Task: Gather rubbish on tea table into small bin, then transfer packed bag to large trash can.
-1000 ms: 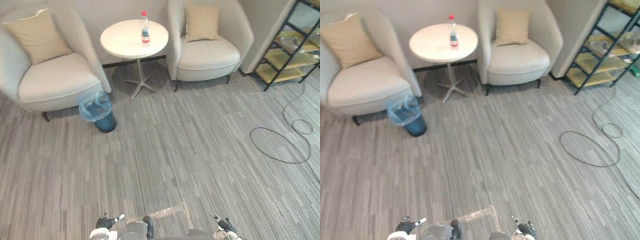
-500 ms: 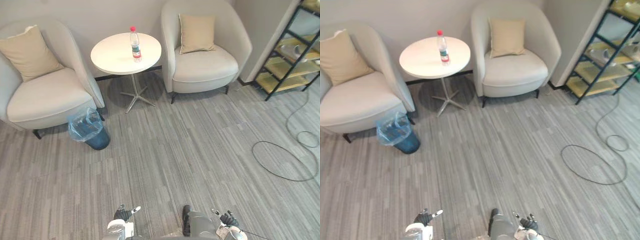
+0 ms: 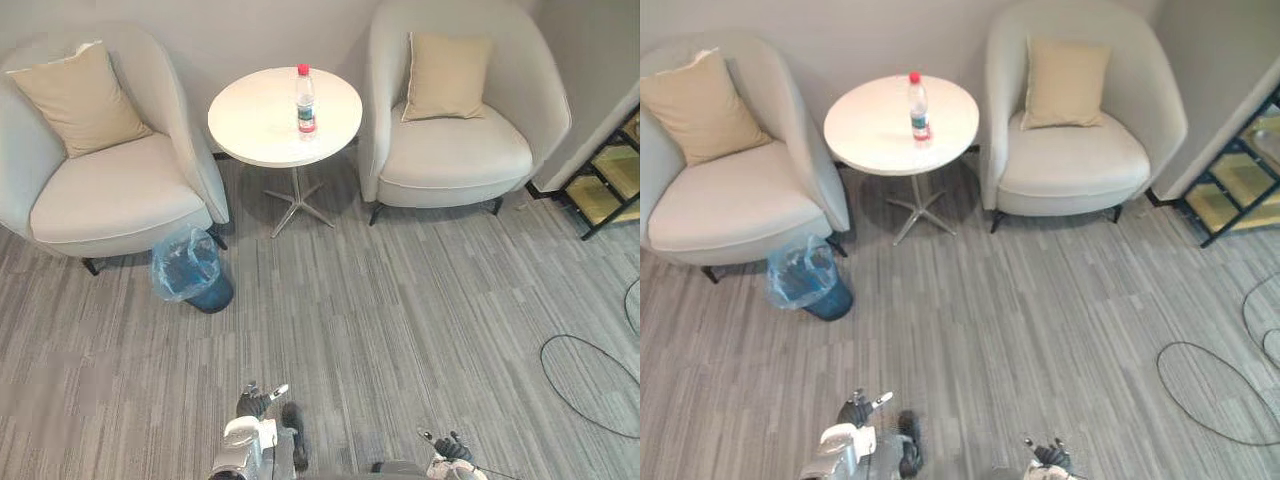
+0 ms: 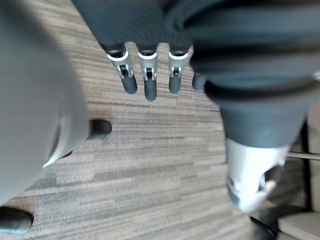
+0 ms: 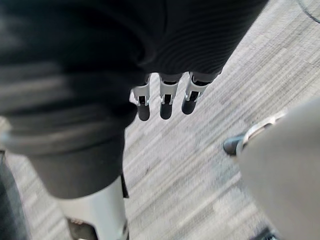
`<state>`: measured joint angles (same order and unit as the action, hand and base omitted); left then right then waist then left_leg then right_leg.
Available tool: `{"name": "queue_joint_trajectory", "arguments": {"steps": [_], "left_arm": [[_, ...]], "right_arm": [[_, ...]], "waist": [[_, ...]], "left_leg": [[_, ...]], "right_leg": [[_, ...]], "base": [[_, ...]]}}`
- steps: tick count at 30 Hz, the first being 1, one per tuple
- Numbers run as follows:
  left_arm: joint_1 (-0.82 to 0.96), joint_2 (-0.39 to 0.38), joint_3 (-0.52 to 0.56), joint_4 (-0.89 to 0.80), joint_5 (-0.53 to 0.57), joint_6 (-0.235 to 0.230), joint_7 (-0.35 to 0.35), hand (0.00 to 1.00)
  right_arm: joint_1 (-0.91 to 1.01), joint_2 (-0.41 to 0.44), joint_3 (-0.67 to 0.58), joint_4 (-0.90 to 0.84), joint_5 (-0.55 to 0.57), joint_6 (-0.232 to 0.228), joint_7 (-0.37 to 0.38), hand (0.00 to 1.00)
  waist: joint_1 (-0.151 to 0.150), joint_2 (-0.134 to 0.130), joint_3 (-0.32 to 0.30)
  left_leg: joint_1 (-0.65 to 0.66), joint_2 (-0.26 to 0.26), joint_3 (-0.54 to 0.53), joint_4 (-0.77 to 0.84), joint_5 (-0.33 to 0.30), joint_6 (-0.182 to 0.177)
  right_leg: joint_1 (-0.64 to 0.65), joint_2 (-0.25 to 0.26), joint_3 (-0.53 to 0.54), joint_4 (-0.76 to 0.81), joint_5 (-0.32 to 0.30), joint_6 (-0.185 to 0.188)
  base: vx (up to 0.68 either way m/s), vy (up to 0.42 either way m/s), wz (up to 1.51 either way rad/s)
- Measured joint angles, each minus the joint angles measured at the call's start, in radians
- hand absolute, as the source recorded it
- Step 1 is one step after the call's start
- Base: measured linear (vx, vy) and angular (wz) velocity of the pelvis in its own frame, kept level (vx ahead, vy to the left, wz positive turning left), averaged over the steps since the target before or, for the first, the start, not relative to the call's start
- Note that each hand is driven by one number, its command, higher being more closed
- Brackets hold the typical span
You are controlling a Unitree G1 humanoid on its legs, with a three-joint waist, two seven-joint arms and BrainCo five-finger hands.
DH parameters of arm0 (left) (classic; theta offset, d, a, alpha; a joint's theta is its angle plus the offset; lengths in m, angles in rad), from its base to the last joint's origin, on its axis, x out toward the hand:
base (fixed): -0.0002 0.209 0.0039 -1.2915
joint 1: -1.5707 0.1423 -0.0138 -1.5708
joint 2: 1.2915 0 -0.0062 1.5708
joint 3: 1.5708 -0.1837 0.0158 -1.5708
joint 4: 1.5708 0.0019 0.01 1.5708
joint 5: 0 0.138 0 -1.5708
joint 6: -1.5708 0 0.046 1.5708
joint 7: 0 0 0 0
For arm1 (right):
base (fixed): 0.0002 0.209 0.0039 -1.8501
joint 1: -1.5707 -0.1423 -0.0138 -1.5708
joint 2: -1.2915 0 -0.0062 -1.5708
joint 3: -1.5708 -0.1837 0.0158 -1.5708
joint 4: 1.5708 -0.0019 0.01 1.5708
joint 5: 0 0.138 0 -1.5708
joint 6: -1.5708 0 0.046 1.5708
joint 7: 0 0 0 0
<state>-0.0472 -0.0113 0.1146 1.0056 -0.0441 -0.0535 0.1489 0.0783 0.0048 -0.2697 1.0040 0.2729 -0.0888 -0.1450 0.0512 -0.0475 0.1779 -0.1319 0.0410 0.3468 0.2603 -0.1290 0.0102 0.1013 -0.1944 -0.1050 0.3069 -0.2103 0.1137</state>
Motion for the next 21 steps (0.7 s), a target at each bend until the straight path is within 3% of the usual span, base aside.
{"name": "queue_joint_trajectory", "arguments": {"steps": [1, 2, 3, 4, 5, 8, 10, 11, 13, 14, 16, 17, 18, 19, 21], "left_arm": [[0.000, 0.010, -0.028, 0.018, 0.000, 0.002, 0.000, 0.00], [0.000, 0.018, -0.045, 0.032, 0.000, 0.005, -0.002, 0.00], [0.000, 0.029, -0.066, 0.050, 0.000, 0.014, -0.002, 0.00], [0.001, 0.030, -0.066, 0.055, 0.000, 0.017, -0.002, 0.00], [0.003, 0.032, -0.066, 0.063, 0.000, 0.018, -0.001, 0.00], [0.008, 0.034, -0.063, 0.068, 0.000, 0.018, -0.001, 0.00], [0.008, 0.034, -0.062, 0.069, -0.001, 0.018, -0.001, 0.00], [0.009, 0.033, -0.061, 0.072, 0.000, 0.018, -0.001, 0.00], [0.012, 0.036, -0.056, 0.071, 0.000, 0.017, -0.002, 0.00], [0.005, 0.020, -0.034, 0.083, 0.000, 0.018, -0.004, 0.00], [0.003, -0.014, -0.003, 0.083, 0.001, 0.015, -0.017, 0.00], [0.003, -0.021, 0.007, 0.081, 0.002, 0.015, -0.021, 0.00], [0.002, -0.035, 0.027, 0.067, 0.001, 0.016, -0.022, 0.00], [0.009, -0.037, 0.064, -0.005, 0.000, 0.013, -0.023, 0.00], [0.010, -0.035, 0.061, -0.017, 0.000, 0.005, -0.031, 0.00]], "right_arm": [[-0.001, -0.007, 0.000, -0.005, -0.002, 0.000, 0.006, 0.00], [-0.001, -0.007, 0.000, -0.007, -0.004, -0.001, 0.009, 0.00], [0.000, -0.006, 0.000, -0.008, -0.015, -0.001, 0.011, 0.00], [0.002, -0.006, -0.001, -0.008, -0.021, 0.001, 0.012, 0.00], [0.002, -0.007, 0.000, -0.011, -0.036, 0.000, 0.016, 0.00], [-0.003, -0.008, -0.002, -0.033, -0.038, -0.001, 0.020, 0.00], [-0.009, -0.012, -0.003, -0.039, -0.038, -0.001, 0.021, 0.00], [-0.018, -0.016, -0.003, -0.039, -0.038, -0.001, 0.025, 0.00], [-0.014, -0.010, -0.003, -0.032, -0.038, 0.000, 0.026, 0.00], [-0.032, -0.022, -0.019, -0.028, -0.038, -0.001, 0.029, 0.00], [-0.041, -0.029, -0.033, -0.027, -0.036, -0.001, 0.028, 0.00], [-0.041, -0.028, -0.035, -0.027, -0.038, -0.001, 0.027, 0.00], [-0.039, -0.029, -0.036, -0.027, -0.038, 0.000, 0.025, 0.00], [-0.038, -0.042, 0.000, -0.026, -0.038, 0.005, 0.016, 0.00], [-0.053, -0.054, -0.009, -0.025, -0.028, 0.020, 0.027, 0.00]], "waist": [[-0.004, 0.006, -0.001], [-0.014, 0.010, 0.002], [-0.025, 0.012, 0.003], [-0.026, 0.011, 0.002], [-0.032, 0.011, 0.002], [-0.049, 0.019, 0.006], [-0.056, 0.028, 0.012], [-0.063, 0.040, 0.020], [-0.063, 0.024, 0.013], [-0.066, 0.053, 0.028], [-0.065, 0.078, 0.032], [-0.068, 0.080, 0.032], [-0.070, 0.079, 0.034], [-0.040, 0.087, 0.046], [-0.030, 0.085, 0.044]], "left_leg": [[0.052, -0.006, 0.002, -0.015, -0.029, 0.001], [0.081, -0.010, -0.002, -0.023, -0.044, 0.001], [0.137, -0.017, -0.007, -0.036, -0.063, -0.001], [0.169, -0.020, -0.005, -0.048, -0.066, -0.003], [0.245, -0.025, -0.004, -0.095, -0.067, -0.003], [0.305, -0.010, -0.015, -0.141, -0.067, -0.004], [0.317, 0.012, -0.037, -0.144, -0.069, -0.007], [0.336, 0.042, -0.069, -0.147, -0.085, -0.033], [0.346, 0.036, -0.094, -0.149, -0.103, -0.065], [0.375, 0.065, -0.123, -0.155, -0.130, -0.108], [0.367, 0.091, -0.149, -0.102, -0.130, -0.107], [0.342, 0.105, -0.165, -0.045, -0.130, -0.108], [0.260, 0.137, -0.200, 0.138, -0.131, -0.110], [0.015, 0.248, -0.204, 0.635, -0.120, -0.126], [-0.061, 0.240, -0.123, 0.588, -0.128, -0.109]], "right_leg": [[-0.075, -0.016, 0.021, 0.220, 0.021, 0.041], [-0.127, -0.026, 0.031, 0.342, 0.035, 0.069], [-0.190, -0.039, 0.036, 0.513, 0.026, 0.072], [-0.215, -0.042, 0.035, 0.574, 0.009, 0.068], [-0.271, -0.049, -0.003, 0.629, -0.029, 0.040], [-0.349, -0.036, -0.082, 0.505, -0.068, -0.014], [-0.377, -0.007, -0.085, 0.383, -0.063, -0.026], [-0.382, 0.042, -0.042, 0.179, 0.009, -0.042], [-0.368, 0.049, -0.002, 0.054, 0.096, -0.044], [-0.360, 0.073, -0.010, 0.092, 0.124, -0.063], [-0.364, 0.078, -0.036, 0.167, 0.015, -0.071], [-0.351, 0.078, -0.053, 0.171, -0.002, -0.078], [-0.309, 0.082, -0.084, 0.152, -0.020, -0.085], [-0.136, 0.139, -0.137, 0.060, -0.061, -0.145], [-0.071, 0.134, -0.142, 0.016, -0.057, -0.133]], "base": [[0.36, 0.203, -0.22], [0.34, 0.168, -0.01], [0.35, 0.118, 0.13], [0.42, 0.096, 0.11], [0.35, 0.048, 0.06], [0.33, -0.051, 0.24], [0.33, -0.206, 0.37], [0.31, -0.259, 0.47], [0.31, -0.260, 0.39], [0.35, -0.281, 0.23], [0.36, -0.324, 0.35], [0.30, -0.336, 0.64], [0.54, -0.436, 0.72], [0.65, -0.396, 0.54], [0.52, -0.139, -0.01]]}}
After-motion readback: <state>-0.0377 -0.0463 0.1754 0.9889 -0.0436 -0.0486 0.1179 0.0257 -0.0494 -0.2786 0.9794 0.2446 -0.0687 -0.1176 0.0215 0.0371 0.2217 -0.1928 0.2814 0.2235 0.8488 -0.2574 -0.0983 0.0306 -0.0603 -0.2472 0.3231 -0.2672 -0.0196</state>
